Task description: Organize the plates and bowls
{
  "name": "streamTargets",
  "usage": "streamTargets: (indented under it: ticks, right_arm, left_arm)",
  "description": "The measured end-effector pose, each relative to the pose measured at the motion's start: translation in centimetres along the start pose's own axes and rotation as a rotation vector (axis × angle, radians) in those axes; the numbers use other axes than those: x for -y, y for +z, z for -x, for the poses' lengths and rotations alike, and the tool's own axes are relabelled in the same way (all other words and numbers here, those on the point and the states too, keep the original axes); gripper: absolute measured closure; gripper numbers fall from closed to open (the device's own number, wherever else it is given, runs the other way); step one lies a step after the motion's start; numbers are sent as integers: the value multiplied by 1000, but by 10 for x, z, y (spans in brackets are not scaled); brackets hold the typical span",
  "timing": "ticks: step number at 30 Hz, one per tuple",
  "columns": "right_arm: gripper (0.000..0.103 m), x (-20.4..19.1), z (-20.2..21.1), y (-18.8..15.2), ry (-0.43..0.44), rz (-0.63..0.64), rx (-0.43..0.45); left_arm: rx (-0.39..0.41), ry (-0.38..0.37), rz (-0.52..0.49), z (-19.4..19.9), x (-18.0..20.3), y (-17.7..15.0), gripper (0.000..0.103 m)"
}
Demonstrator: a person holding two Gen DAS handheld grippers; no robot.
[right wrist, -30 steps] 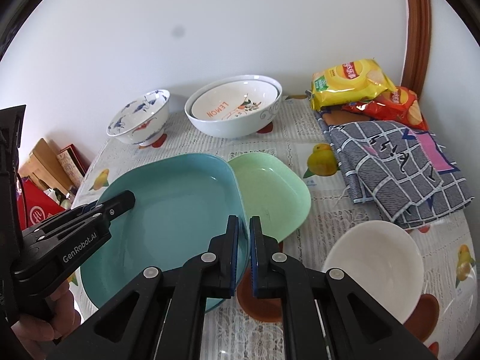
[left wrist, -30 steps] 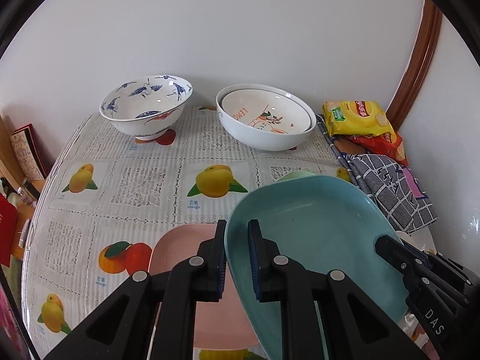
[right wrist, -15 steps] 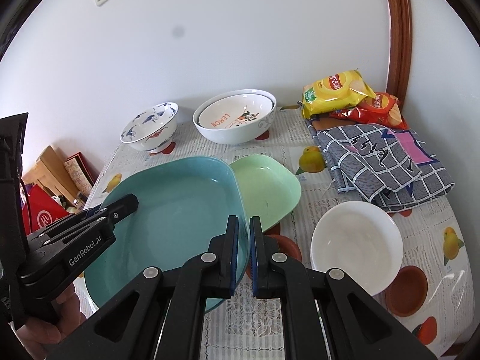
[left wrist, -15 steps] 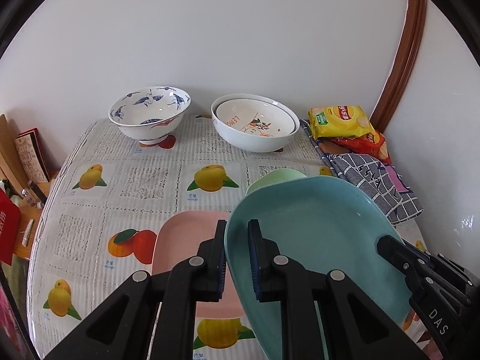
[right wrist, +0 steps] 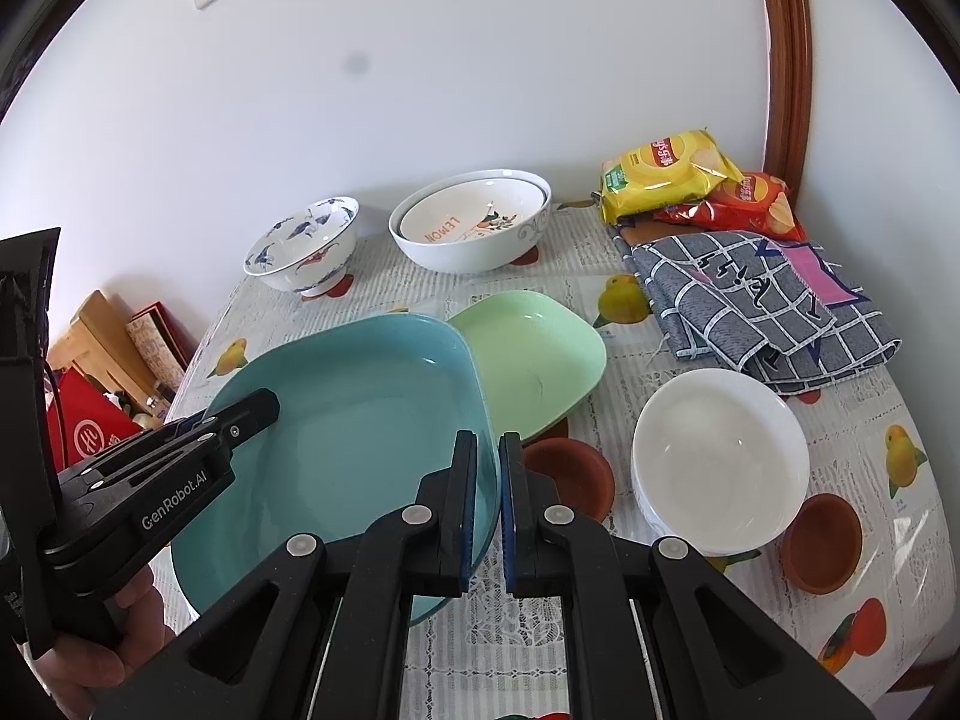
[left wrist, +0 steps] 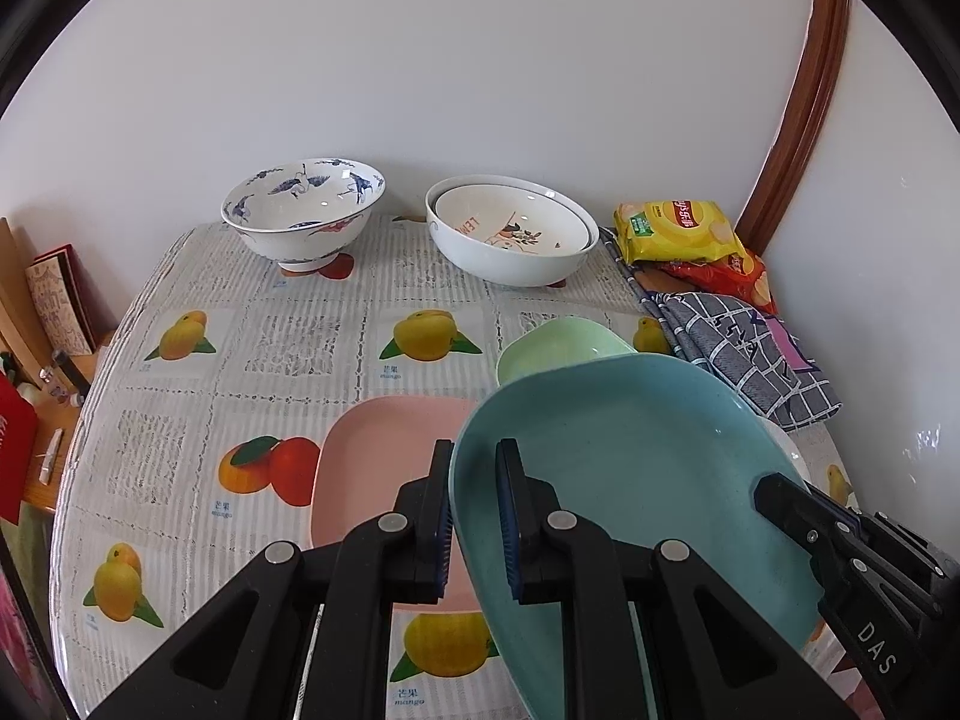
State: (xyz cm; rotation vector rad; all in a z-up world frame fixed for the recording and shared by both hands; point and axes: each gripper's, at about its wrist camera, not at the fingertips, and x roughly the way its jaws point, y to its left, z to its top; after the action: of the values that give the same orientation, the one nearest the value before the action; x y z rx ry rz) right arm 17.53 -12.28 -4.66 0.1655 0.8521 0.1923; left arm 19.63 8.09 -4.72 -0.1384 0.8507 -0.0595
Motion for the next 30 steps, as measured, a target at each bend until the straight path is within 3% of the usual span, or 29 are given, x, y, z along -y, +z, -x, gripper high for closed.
streamTargets:
  ticks: [30]
  right_arm:
    - [95, -38, -62, -21, 4, 29, -131]
  left_arm:
    - [-109, 34, 55, -47, -60, -20, 90]
